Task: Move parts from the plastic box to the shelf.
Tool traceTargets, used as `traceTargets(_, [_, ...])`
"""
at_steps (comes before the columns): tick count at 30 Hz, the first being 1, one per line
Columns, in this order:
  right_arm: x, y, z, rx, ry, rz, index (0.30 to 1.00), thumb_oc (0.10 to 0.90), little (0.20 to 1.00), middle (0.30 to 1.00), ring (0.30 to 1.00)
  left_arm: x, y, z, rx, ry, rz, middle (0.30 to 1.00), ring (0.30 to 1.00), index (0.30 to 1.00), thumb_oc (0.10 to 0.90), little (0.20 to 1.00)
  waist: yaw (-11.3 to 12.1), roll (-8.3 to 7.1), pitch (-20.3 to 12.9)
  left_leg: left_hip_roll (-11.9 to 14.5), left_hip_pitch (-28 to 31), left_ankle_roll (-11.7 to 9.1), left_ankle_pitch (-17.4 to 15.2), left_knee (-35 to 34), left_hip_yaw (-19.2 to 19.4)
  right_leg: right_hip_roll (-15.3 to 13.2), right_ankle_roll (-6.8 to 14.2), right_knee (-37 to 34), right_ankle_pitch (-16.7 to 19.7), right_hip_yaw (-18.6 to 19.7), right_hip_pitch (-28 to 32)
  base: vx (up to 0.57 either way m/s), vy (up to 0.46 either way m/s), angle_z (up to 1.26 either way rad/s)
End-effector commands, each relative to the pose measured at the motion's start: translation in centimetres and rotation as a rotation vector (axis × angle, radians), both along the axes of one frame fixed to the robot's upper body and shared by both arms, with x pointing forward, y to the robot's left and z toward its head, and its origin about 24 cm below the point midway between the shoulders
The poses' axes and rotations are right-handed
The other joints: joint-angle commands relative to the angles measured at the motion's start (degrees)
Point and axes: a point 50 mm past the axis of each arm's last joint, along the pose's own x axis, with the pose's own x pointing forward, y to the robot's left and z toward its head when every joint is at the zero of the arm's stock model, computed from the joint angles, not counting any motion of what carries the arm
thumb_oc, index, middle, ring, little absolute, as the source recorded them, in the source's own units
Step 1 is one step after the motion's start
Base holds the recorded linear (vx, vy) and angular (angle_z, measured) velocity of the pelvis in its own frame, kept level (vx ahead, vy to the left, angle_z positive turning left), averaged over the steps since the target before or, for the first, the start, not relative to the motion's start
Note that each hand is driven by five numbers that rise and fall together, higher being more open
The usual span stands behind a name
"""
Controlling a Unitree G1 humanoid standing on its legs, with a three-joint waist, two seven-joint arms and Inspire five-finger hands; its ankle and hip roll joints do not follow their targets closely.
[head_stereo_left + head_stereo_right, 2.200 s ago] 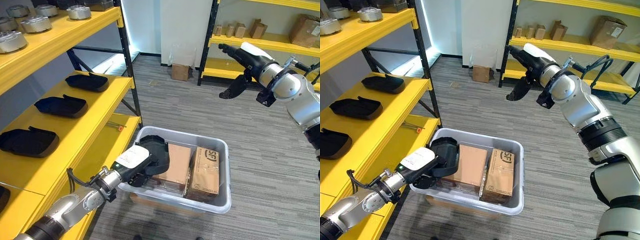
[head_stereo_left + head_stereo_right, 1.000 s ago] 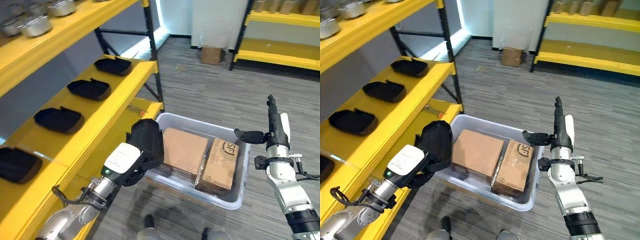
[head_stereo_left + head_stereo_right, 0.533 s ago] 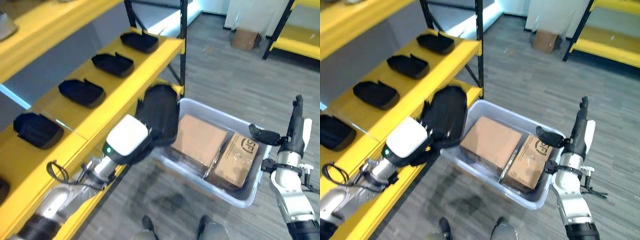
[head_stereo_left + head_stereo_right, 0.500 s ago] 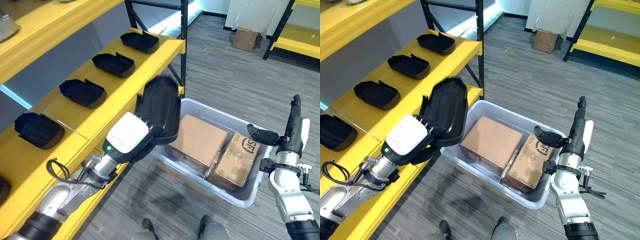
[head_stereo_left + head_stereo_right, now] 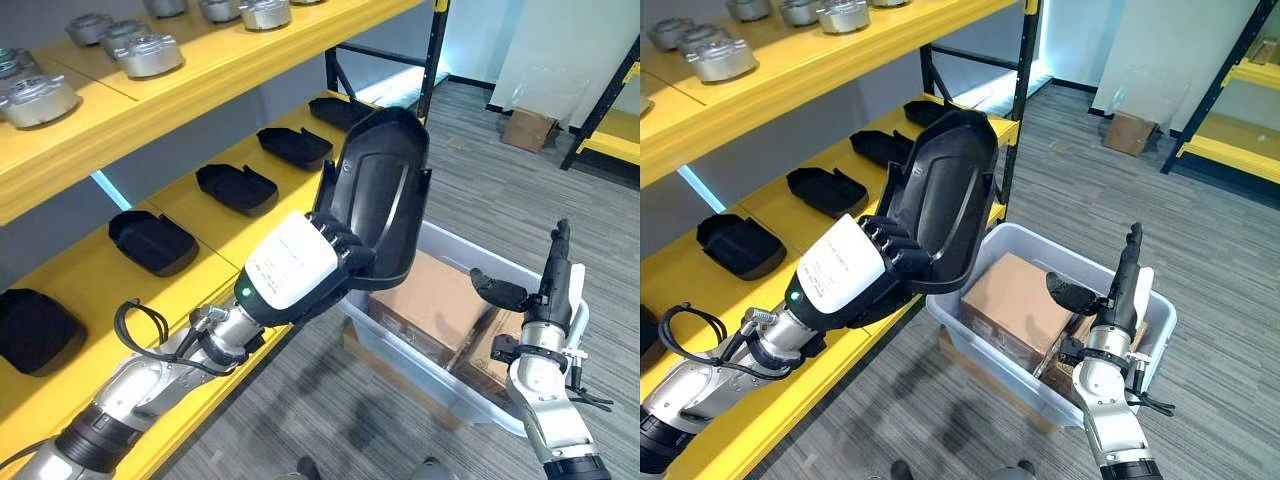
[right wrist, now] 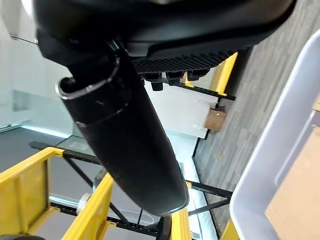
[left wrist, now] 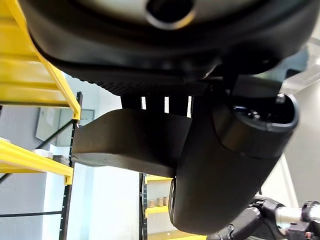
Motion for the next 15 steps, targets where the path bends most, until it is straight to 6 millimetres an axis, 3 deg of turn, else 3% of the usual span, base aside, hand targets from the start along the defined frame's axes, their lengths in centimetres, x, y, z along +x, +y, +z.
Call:
traceTargets(1, [0.3, 0.3, 6.1, -0.146, -0.279, 0.051, 1.0, 0.9, 1.0, 1.0, 1.0, -0.9, -1.3, 5.3, -0.219, -0.247, -0.09, 0.3, 0.3, 0.3, 0.4, 0.3, -0.4, -0.06, -3.6, 0.9, 8.2, 0.1, -2.9, -3.7, 1.5, -1.3, 4.7, -2.5, 12.2, 4.9, -1.4, -0.1, 0.177, 0.01])
traceTargets(5, [-0.1, 1.0, 6.0, -0.146, -0.289, 0.112, 1.0, 0.9, 1.0, 1.0, 1.0, -0.6, -1.4, 5.5, -0.2, -0.257, -0.061, 0.3, 0.3, 0.3, 0.4, 0.3, -2.0, -0.26, -3.2, 0.0, 8.2, 0.8, -1.2, -6.9, -0.3, 1.4, 5.0, -2.0, 13.6, 10.2, -3.5, -0.1, 0.143, 0.14])
traceTargets(7, [-0.2, 1.3, 6.2, -0.143, -0.295, 0.138, 1.0, 0.9, 1.0, 1.0, 1.0, -0.4, -1.2, 5.5, -0.197, -0.254, -0.044, 0.3, 0.3, 0.3, 0.4, 0.3, -2.7, -0.09, -3.0, -0.4, 8.4, 1.2, -0.9, -8.1, -1.5, 4.8, 4.8, 0.7, 11.0, 12.8, -4.4, -0.05, 0.087, 0.34])
traceTargets(9, [-0.4, 1.2, 6.6, -0.153, -0.303, 0.166, 1.0, 0.9, 1.0, 1.0, 1.0, -0.2, -1.0, 5.5, -0.198, -0.249, -0.029, 0.3, 0.3, 0.3, 0.4, 0.3, -2.9, -0.05, -3.1, -1.1, 7.6, 2.0, 0.1, -9.0, -3.5, 12.6, 2.7, 3.0, 3.9, 13.9, -4.0, -0.04, 0.065, 0.28])
traceTargets(10, [-0.3, 1.1, 6.6, -0.129, -0.287, 0.188, 1.0, 0.9, 1.0, 1.0, 1.0, -0.3, -1.0, 5.3, -0.208, -0.237, -0.028, 0.3, 0.3, 0.3, 0.4, 0.3, -2.9, -0.49, -3.3, -2.8, 7.5, 2.4, -0.4, -9.2, -5.1, 16.9, 1.9, 4.3, 1.1, 14.2, -3.6, -0.03, 0.023, 0.41])
traceTargets(12, [-0.2, 1.0, 6.3, -0.126, -0.267, 0.203, 1.0, 0.9, 1.0, 1.0, 1.0, -0.3, -0.9, 5.0, -0.212, -0.226, -0.014, 0.3, 0.3, 0.3, 0.4, 0.3, -2.7, -0.86, -3.6, -4.1, 7.0, 2.6, -0.3, -9.2, -6.4, 20.2, 0.5, 3.3, 0.2, 15.2, -3.3, 0.0, -0.04, 0.53])
traceTargets(15, [0.0, 1.6, 6.3, -0.117, -0.292, 0.221, 1.0, 0.9, 1.0, 1.0, 1.0, -0.2, -1.1, 4.4, -0.221, -0.18, 0.01, 0.3, 0.3, 0.3, 0.4, 0.3, -2.4, -0.93, -4.2, -5.7, 5.9, 2.7, -0.9, -7.8, -9.8, 21.5, -1.7, -1.6, -1.4, 17.5, -1.0, 0.05, -0.102, 0.42])
